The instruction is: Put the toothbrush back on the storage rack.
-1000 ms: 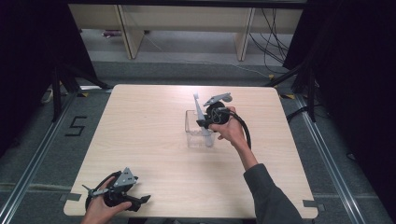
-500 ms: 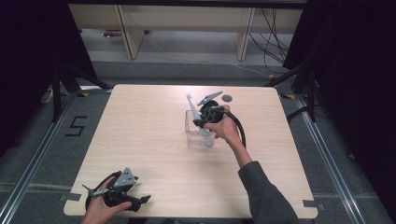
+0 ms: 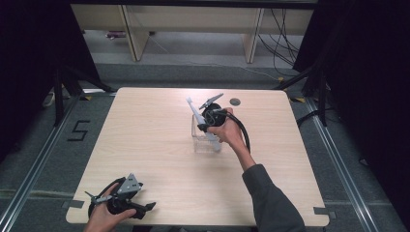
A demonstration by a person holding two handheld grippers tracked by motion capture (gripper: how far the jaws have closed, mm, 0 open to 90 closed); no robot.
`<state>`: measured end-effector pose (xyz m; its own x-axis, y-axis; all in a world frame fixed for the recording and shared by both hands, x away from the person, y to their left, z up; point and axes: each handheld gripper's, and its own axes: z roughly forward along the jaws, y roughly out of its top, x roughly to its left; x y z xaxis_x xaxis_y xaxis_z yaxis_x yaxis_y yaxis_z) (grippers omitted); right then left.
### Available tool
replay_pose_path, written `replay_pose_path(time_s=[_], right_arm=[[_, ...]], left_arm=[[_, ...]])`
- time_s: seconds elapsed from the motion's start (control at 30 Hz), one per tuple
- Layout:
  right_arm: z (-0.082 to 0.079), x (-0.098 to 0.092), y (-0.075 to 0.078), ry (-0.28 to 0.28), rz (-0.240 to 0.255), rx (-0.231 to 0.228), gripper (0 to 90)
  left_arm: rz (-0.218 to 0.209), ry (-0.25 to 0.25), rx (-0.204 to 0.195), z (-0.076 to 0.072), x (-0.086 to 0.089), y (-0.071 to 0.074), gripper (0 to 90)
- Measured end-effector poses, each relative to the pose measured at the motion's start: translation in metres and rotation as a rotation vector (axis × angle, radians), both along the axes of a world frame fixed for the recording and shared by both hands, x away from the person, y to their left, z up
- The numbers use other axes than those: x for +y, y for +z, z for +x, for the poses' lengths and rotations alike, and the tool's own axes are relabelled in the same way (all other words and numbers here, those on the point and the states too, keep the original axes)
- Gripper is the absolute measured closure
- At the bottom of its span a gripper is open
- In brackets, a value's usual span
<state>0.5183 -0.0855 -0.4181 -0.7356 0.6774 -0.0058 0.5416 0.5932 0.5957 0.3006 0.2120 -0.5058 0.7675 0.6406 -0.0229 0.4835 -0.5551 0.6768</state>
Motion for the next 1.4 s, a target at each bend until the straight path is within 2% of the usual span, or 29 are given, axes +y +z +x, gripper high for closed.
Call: replay_pose_path(time_s=[0.13,0.17,0.23,0.3,0.33,0.37,0.4,0.43,0.5,0.53,0.7,0.73,0.83,0.87,0.9,0.93,0.97,1.03,1.07,1.1,1.13,1.17,1.27,1.3,1.33,1.37,1.4], right_arm=[[0.000,0.001,0.000,0.006,0.004,0.010,66.4],[0.002,0.000,-0.001,0.044,-0.001,-0.001,66.3],[0.003,0.000,-0.002,0.028,0.003,-0.020,66.3],[0.003,0.001,-0.003,0.038,0.003,-0.026,66.2],[0.001,0.001,-0.001,0.021,0.009,0.008,66.2],[0.001,0.002,-0.001,-0.001,0.007,0.019,65.9],[0.002,0.002,-0.002,0.006,0.008,0.016,65.9],[0.004,0.001,-0.003,0.037,0.003,-0.013,65.9],[0.005,0.002,-0.003,0.034,0.000,-0.018,65.6],[0.003,0.003,-0.003,0.026,0.018,0.024,65.5],[0.004,0.005,-0.003,0.007,0.017,0.028,64.6],[0.004,0.004,-0.003,0.004,0.015,0.015,64.0],[0.004,0.003,-0.001,-0.002,0.017,0.014,63.1],[0.003,0.000,0.000,0.009,0.041,0.013,61.4],[0.003,0.000,0.000,0.009,0.041,0.013,61.4],[0.003,-0.001,0.003,-0.004,0.043,0.004,60.9],[0.005,-0.003,0.002,0.021,0.043,-0.025,60.8],[0.003,-0.002,0.003,0.014,0.049,-0.016,60.3],[0.002,-0.003,0.005,-0.015,0.027,-0.001,60.1],[0.002,-0.003,0.005,0.001,0.039,-0.006,59.9],[0.006,-0.006,0.004,0.069,0.026,-0.066,59.0],[0.003,-0.005,0.006,0.032,0.037,-0.035,58.6],[0.000,-0.005,0.007,0.019,0.049,-0.019,56.1],[0.000,-0.005,0.007,0.019,0.049,-0.019,56.1],[0.000,-0.007,0.009,0.039,0.048,-0.043,54.2],[0.000,-0.008,0.009,0.028,0.047,-0.045,54.0],[-0.003,-0.007,0.011,0.005,0.060,-0.012,53.0]], left_arm=[[-0.005,0.007,0.003,0.000,0.000,-0.001,16.4],[0.008,0.003,-0.003,0.000,0.000,0.000,16.4],[0.009,0.002,-0.003,0.000,0.000,0.000,16.4],[0.000,0.004,0.000,0.000,0.000,0.000,16.4],[-0.001,0.002,0.000,0.000,0.000,-0.001,16.4],[0.010,0.001,-0.003,0.000,0.000,0.000,16.4],[0.008,0.002,-0.002,0.000,0.000,0.000,16.4],[0.008,0.001,-0.002,0.000,0.000,0.000,16.3],[0.008,0.002,-0.002,0.000,0.000,0.000,16.4],[0.008,0.001,-0.002,0.000,0.000,0.000,16.4],[0.009,0.000,-0.003,0.000,0.000,0.000,16.4],[0.007,0.001,-0.002,0.000,0.000,0.000,16.3],[0.009,0.000,-0.002,0.000,0.000,0.000,16.4],[0.009,0.001,-0.002,0.000,0.000,0.000,16.4],[0.009,0.001,-0.002,0.000,0.000,0.000,16.3],[0.009,0.000,-0.001,0.000,0.000,0.000,16.4],[0.009,0.001,-0.001,0.000,0.000,0.000,16.4],[0.008,0.002,0.000,0.000,0.000,-0.001,16.4],[0.008,0.002,0.000,0.000,0.000,-0.001,16.4],[0.008,0.002,0.000,0.000,0.000,-0.001,16.3],[0.009,0.002,-0.001,0.000,0.000,0.000,16.4],[0.009,0.002,-0.002,0.000,0.000,0.000,16.4],[0.004,0.008,0.003,0.000,0.000,-0.001,16.4],[0.004,0.008,0.003,0.000,0.000,-0.001,16.4],[0.007,0.004,0.000,0.000,0.000,0.000,16.4],[0.007,0.004,0.000,0.000,0.000,0.000,16.4],[0.009,0.002,-0.002,0.000,0.000,0.000,16.3]])
